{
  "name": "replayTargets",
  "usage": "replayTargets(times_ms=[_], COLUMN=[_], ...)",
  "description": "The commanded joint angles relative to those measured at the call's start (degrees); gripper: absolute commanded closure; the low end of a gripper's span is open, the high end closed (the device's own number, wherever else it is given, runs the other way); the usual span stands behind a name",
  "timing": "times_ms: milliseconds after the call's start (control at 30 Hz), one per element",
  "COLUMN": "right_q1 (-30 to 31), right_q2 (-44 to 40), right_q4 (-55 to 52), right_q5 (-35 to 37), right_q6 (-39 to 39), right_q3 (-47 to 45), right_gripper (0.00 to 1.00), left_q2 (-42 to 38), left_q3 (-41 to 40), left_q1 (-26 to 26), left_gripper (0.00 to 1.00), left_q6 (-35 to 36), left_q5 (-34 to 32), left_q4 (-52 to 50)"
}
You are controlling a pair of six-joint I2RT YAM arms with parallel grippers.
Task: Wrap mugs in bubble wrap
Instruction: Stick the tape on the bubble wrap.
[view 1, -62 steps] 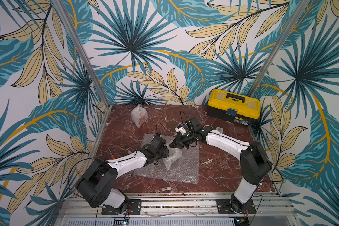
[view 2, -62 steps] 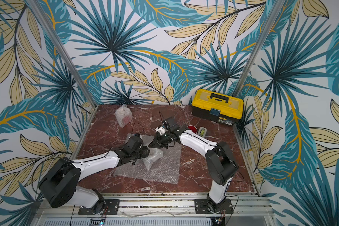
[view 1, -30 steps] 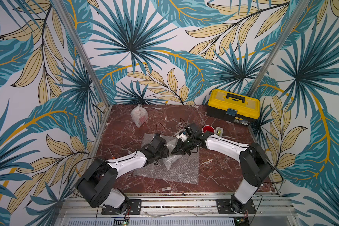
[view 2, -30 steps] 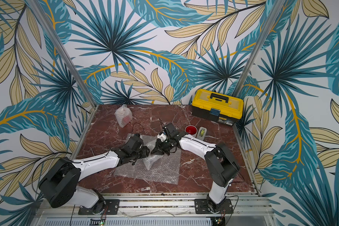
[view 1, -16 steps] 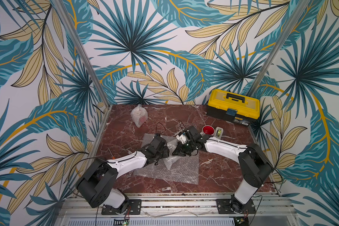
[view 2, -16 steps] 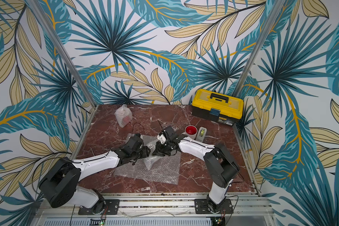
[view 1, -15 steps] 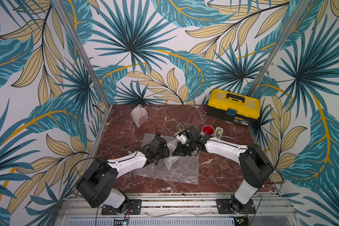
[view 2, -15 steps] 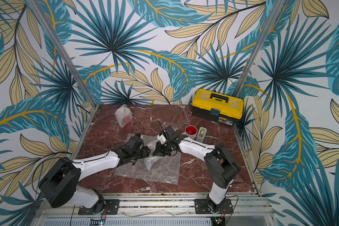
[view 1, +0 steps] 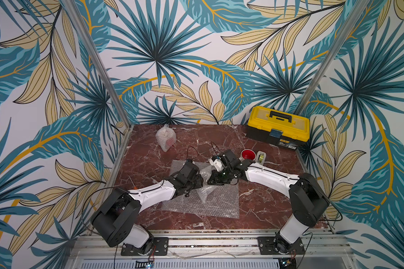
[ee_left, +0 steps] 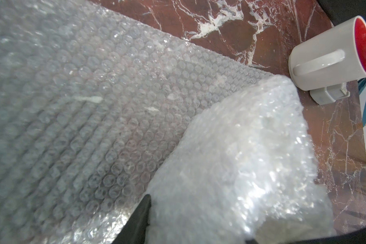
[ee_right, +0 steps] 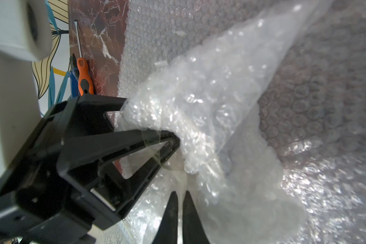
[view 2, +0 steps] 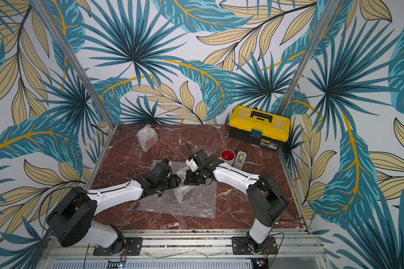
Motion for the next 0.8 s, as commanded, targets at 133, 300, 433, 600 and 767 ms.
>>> replayTargets(times_ms=[133, 300, 433, 600, 767], right_q1=[-0.58, -0.54, -0.51, -0.56, 0.06], right_q2=[-2.91, -3.91, -6.34, -11.05, -9.04], right_q4=[-3.43, -4.68, -5.69, -4.34, -2.45], right_q5=[4.61, 5.25, 7.11, 13.03, 11.39], right_q6=[1.46, 1.69, 2.84, 8.81, 11.90], right_q3=[2.93, 2.70, 0.98, -3.34, -4.38], right_gripper=[0.81, 0.76, 0.66, 0.38, 0.30], left_q2=[1.15, 1.28, 1.35, 1.50, 1.83], left_q3=[-0.12, -0.03, 0.06, 0.40, 0.76], left_q1=[0.08, 0.06, 0.01, 0.03, -0.03], left_gripper=[0.52, 0.52, 0.52, 0.52, 0.52], left_q6=[0.84, 0.86, 0.89, 1.02, 1.15], left_q5=[-0.32, -0.23, -0.21, -0.06, -0.01], left_q4=[-2.27, -2.25, -2.27, -2.27, -2.22])
